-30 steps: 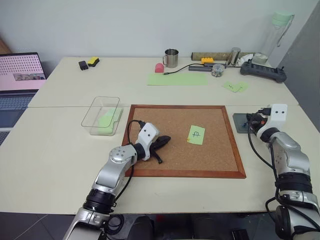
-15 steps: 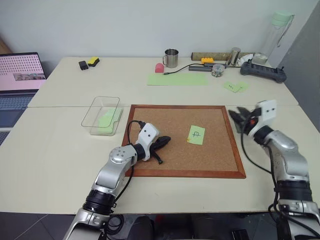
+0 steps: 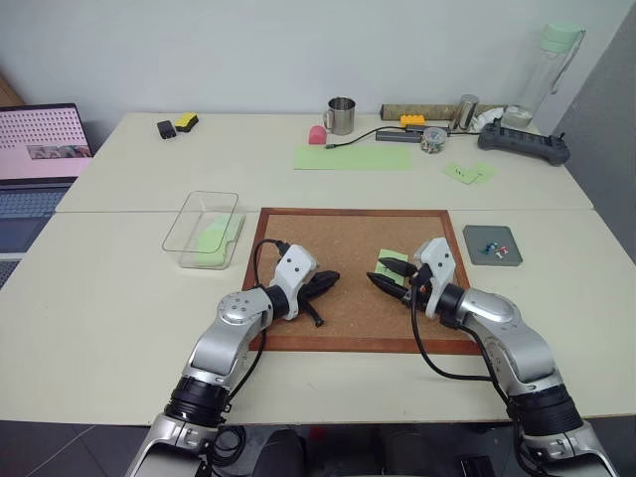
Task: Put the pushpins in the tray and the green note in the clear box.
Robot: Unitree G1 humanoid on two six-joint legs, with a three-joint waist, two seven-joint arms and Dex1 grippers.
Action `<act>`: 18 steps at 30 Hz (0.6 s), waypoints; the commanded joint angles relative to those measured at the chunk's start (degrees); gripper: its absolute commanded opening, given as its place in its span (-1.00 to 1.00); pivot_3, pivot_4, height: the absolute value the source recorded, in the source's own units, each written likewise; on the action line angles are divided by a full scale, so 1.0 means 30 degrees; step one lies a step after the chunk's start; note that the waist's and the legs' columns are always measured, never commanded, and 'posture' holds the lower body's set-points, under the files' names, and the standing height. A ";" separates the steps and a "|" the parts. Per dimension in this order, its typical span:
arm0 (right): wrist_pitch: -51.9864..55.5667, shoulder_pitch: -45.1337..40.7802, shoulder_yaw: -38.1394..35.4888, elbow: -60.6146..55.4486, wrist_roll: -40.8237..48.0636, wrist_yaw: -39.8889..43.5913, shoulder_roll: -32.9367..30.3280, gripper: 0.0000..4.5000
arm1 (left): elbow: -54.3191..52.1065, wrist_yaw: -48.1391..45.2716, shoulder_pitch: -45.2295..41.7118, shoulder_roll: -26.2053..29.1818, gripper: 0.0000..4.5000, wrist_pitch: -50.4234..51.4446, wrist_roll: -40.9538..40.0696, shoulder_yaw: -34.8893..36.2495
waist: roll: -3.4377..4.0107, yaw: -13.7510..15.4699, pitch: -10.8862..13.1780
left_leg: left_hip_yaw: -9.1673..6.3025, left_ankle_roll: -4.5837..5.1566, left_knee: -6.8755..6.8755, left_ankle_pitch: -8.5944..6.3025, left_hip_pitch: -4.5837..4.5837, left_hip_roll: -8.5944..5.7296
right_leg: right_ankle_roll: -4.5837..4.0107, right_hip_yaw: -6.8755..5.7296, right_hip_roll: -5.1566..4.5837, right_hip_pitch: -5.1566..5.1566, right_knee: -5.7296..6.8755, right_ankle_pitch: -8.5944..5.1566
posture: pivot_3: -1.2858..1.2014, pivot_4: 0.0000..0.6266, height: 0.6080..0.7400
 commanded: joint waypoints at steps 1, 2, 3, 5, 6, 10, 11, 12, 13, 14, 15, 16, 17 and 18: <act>-0.0390 -0.0511 0.0444 0.0454 -0.0617 0.0123 0.0195 -0.12 | 0.0195 -0.0212 0.0657 0.0173 -1.00 0.0500 0.0154 -0.0458 | 0.0000 -0.0010 0.0000 | 0.0000 0.0000 0.0000 0.0000 0.0001 0.0000 | 0.0000 0.0000 0.0001 0.0000 0.0000 0.0000 | 0.03 -0.52 1.00; -0.0421 -0.0593 0.0516 0.0635 -0.0763 0.0105 0.0228 -0.12 | 0.0161 -0.0198 0.0689 0.0173 -1.00 0.0511 0.0151 -0.0452 | 0.0000 -0.0012 0.0000 | 0.0000 0.0000 0.0000 0.0000 0.0001 0.0000 | 0.0000 0.0001 0.0000 0.0000 0.0001 0.0000 | 0.03 -0.52 1.00; -0.0473 -0.0693 0.0562 0.0839 -0.0883 0.0065 0.0302 -0.12 | 0.0091 -0.0175 0.0746 0.0170 -1.00 0.0539 0.0146 -0.0451 | 0.0000 -0.0012 0.0000 | 0.0001 0.0000 -0.0001 0.0000 0.0001 0.0000 | 0.0000 0.0001 0.0000 -0.0001 0.0000 0.0000 | 0.03 -0.52 1.00; -0.0545 -0.0920 0.0616 0.1190 -0.1038 -0.0032 0.0463 -0.12 | 0.0019 -0.0150 0.0799 0.0169 -1.00 0.0579 0.0134 -0.0442 | -0.0001 -0.0013 0.0000 | 0.0001 0.0000 0.0000 0.0000 0.0000 0.0000 | 0.0000 0.0002 0.0000 0.0000 -0.0003 0.0000 | 0.03 -0.52 1.00; -0.0555 -0.1023 0.0630 0.1330 -0.1095 -0.0083 0.0552 -0.12 | -0.0031 -0.0131 0.0835 0.0165 -1.00 0.0602 0.0129 -0.0442 | -0.0001 -0.0014 0.0000 | 0.0001 0.0000 -0.0001 0.0000 0.0000 0.0000 | 0.0000 0.0002 0.0000 -0.0001 -0.0003 0.0000 | 0.03 -0.52 1.00; -0.0602 -0.1367 0.0640 0.1786 -0.1410 -0.0175 0.0893 -0.12 | -0.0088 -0.0078 0.0873 0.0147 -1.00 0.0653 0.0128 -0.0420 | 0.0000 -0.0027 0.0000 | -0.0002 0.0000 -0.0001 0.0000 0.0001 0.0001 | 0.0000 0.0000 0.0001 -0.0002 0.0000 0.0000 | 0.03 -0.52 1.00; -0.0570 -0.1434 0.0596 0.1847 -0.1400 -0.0183 0.1001 -0.12 | -0.0117 -0.0065 0.0890 0.0148 -1.00 0.0670 0.0125 -0.0421 | -0.0001 -0.0021 0.0000 | -0.0002 0.0000 -0.0001 0.0000 0.0001 0.0001 | 0.0000 0.0000 0.0001 -0.0001 0.0000 0.0000 | 0.03 -0.52 1.00; -0.0551 -0.1509 0.0559 0.1926 -0.1377 -0.0158 0.1087 -0.12 | -0.0112 -0.0055 0.0879 0.0149 -1.00 0.0683 0.0123 -0.0420 | -0.0001 -0.0023 0.0001 | -0.0002 0.0000 -0.0001 0.0000 0.0000 0.0002 | 0.0000 0.0000 0.0001 -0.0001 -0.0003 0.0000 | 0.03 -0.52 1.00; -0.0540 -0.1553 0.0528 0.1975 -0.1363 -0.0128 0.1143 -0.12 | -0.0104 -0.0048 0.0867 0.0150 -1.00 0.0692 0.0120 -0.0420 | -0.0001 -0.0023 0.0001 | -0.0002 0.0000 -0.0001 0.0000 0.0000 0.0002 | 0.0000 0.0001 0.0001 -0.0002 -0.0003 0.0000 | 0.03 -0.52 1.00; -0.0542 -0.1560 0.0491 0.2004 -0.1340 -0.0086 0.1189 -0.19 | -0.0109 -0.0036 0.0866 0.0153 -1.00 0.0693 0.0127 -0.0426 | -0.0001 -0.0023 0.0001 | -0.0002 0.0000 -0.0001 0.0000 0.0000 0.0002 | 0.0000 0.0001 0.0001 -0.0001 -0.0003 0.0000 | 0.03 -0.52 1.00; -0.0544 -0.1592 0.0462 0.2066 -0.1332 -0.0041 0.1219 -0.28 | -0.0072 -0.0030 0.0826 0.0148 -1.00 0.0694 0.0131 -0.0426 | -0.0001 -0.0023 0.0001 | -0.0003 0.0000 -0.0002 0.0000 0.0000 0.0002 | 0.0000 -0.0001 0.0001 -0.0001 -0.0002 0.0000 | 0.03 -0.52 1.00; -0.0562 -0.1577 0.0437 0.2096 -0.1334 -0.0006 0.1225 -0.33 | -0.0078 -0.0018 0.0812 0.0135 -1.00 0.0705 0.0129 -0.0429 | -0.0001 -0.0023 0.0001 | -0.0003 0.0000 -0.0001 0.0000 0.0000 0.0002 | 0.0000 0.0000 0.0001 -0.0001 -0.0002 0.0000 | 0.03 -0.52 1.00; -0.0584 -0.1558 0.0418 0.2117 -0.1340 0.0011 0.1223 -0.44 | -0.0096 -0.0011 0.0807 0.0129 -1.00 0.0712 0.0133 -0.0438 | -0.0001 -0.0023 0.0001 | -0.0002 0.0000 -0.0001 0.0000 0.0000 0.0002 | 0.0000 0.0001 0.0001 -0.0001 -0.0002 0.0000 | 0.03 -0.52 1.00; -0.0595 -0.1541 0.0401 0.2124 -0.1346 0.0012 0.1218 -0.54 | -0.0118 -0.0008 0.0808 0.0123 -1.00 0.0724 0.0126 -0.0441 | -0.0001 -0.0023 0.0001 | -0.0002 0.0001 -0.0001 0.0000 0.0000 0.0001 | 0.0000 0.0002 0.0001 -0.0001 -0.0002 0.0000 | 0.03 -0.52 1.00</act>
